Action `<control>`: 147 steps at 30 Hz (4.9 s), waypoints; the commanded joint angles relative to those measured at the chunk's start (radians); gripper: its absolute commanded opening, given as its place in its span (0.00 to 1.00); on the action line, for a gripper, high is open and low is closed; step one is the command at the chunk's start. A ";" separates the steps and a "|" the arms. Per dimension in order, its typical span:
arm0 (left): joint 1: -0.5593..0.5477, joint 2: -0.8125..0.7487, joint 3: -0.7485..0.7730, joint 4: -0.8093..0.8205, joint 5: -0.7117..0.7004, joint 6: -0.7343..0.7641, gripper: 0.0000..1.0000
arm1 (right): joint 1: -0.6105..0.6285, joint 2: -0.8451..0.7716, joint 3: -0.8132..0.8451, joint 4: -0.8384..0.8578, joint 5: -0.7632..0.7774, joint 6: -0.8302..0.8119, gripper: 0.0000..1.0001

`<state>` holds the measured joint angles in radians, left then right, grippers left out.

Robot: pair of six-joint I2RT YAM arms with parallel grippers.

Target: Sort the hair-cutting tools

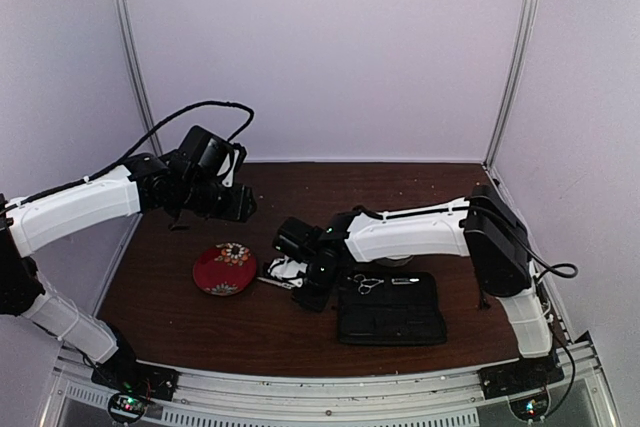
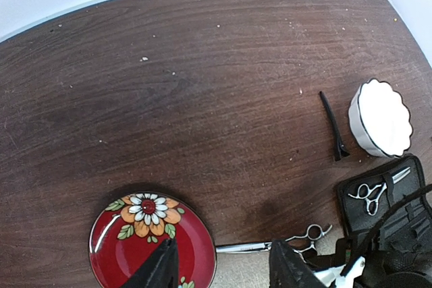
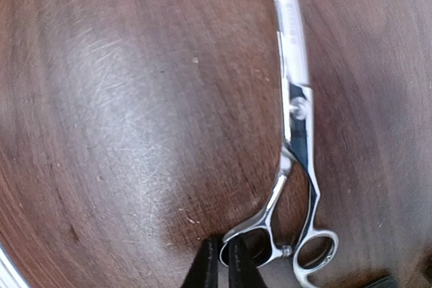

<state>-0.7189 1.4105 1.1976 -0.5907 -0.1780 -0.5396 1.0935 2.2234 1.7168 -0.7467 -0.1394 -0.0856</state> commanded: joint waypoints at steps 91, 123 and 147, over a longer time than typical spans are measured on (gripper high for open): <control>-0.202 0.638 0.176 0.134 0.652 0.083 0.00 | -0.322 -0.820 -0.938 0.012 0.225 -0.510 0.00; -0.206 0.452 0.135 0.150 0.489 0.212 0.34 | -0.361 -1.064 -0.963 -0.145 0.137 -0.451 0.00; -0.324 0.617 0.420 0.261 0.672 0.447 0.74 | -0.236 -1.043 -0.831 -0.122 0.098 -0.389 0.00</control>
<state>-1.0138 1.9854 1.5375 -0.3405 0.4744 -0.1413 0.8486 1.1896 0.8520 -0.8787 -0.0284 -0.4976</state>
